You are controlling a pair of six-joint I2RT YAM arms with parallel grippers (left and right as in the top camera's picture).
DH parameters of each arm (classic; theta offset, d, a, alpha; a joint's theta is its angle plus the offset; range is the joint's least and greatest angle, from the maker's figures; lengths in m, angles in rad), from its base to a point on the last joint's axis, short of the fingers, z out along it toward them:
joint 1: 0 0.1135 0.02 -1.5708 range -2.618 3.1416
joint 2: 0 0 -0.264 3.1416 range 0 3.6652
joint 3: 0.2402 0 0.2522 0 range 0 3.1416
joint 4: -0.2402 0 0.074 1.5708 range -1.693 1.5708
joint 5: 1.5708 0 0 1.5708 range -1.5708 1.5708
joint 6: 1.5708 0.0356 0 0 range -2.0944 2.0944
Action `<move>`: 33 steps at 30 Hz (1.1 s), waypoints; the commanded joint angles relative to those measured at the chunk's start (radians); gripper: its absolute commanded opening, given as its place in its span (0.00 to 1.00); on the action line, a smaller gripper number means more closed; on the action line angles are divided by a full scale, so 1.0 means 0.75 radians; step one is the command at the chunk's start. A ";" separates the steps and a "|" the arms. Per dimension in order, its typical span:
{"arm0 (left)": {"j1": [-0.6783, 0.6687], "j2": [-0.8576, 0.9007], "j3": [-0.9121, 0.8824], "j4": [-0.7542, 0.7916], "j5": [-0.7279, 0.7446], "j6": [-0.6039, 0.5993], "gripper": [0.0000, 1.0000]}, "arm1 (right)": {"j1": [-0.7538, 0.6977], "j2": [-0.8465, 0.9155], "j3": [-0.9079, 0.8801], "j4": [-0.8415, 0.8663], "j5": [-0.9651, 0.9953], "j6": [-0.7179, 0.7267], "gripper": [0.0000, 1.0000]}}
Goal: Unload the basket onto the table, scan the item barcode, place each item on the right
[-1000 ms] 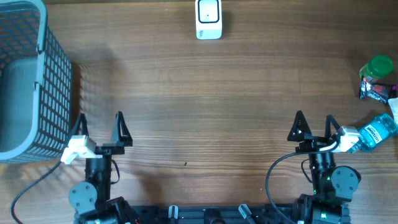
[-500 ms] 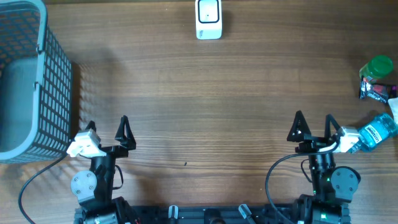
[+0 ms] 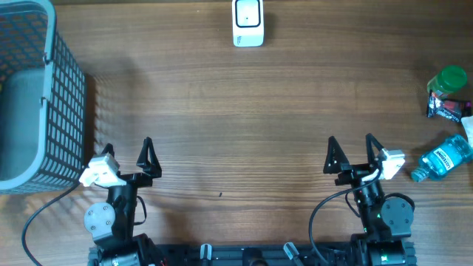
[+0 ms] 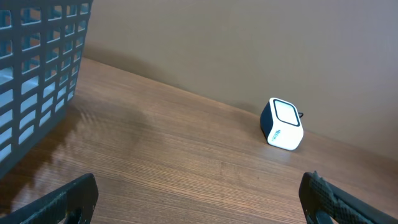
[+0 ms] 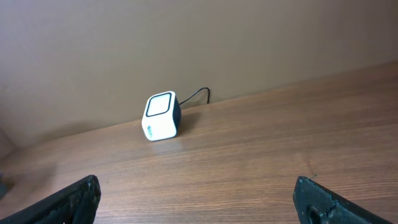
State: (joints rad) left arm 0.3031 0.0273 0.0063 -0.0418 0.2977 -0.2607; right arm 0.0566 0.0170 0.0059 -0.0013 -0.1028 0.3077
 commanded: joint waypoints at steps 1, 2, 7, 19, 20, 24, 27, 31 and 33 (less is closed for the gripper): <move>0.001 0.003 -0.001 -0.010 0.006 -0.012 1.00 | 0.006 -0.018 -0.001 0.003 0.033 -0.023 1.00; 0.001 0.003 -0.001 -0.010 0.007 -0.012 1.00 | 0.004 -0.018 -0.001 0.004 0.033 -0.022 1.00; 0.001 0.003 -0.001 -0.010 0.006 -0.012 1.00 | 0.004 -0.018 -0.001 0.004 0.032 -0.022 1.00; -0.003 -0.003 -0.001 -0.009 0.001 -0.010 1.00 | 0.004 -0.018 -0.001 0.004 0.033 -0.022 1.00; -0.026 -0.003 -0.001 -0.014 -0.025 -0.006 1.00 | 0.004 -0.018 -0.001 0.004 0.033 -0.022 1.00; -0.287 -0.010 -0.001 -0.025 -0.105 0.384 1.00 | 0.004 -0.018 -0.001 0.004 0.033 -0.022 1.00; -0.375 -0.032 -0.001 -0.040 -0.212 0.460 1.00 | 0.004 -0.018 -0.001 0.004 0.033 -0.023 1.00; -0.375 -0.032 -0.001 -0.041 -0.211 0.405 1.00 | 0.004 -0.018 -0.001 0.004 0.032 -0.022 1.00; -0.375 -0.032 -0.001 -0.041 -0.211 0.403 1.00 | 0.004 -0.018 -0.001 0.004 0.033 -0.023 1.00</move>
State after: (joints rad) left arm 0.0269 0.0143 0.0067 -0.0544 0.1730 0.0185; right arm 0.0563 0.0170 0.0063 -0.0010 -0.0956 0.3080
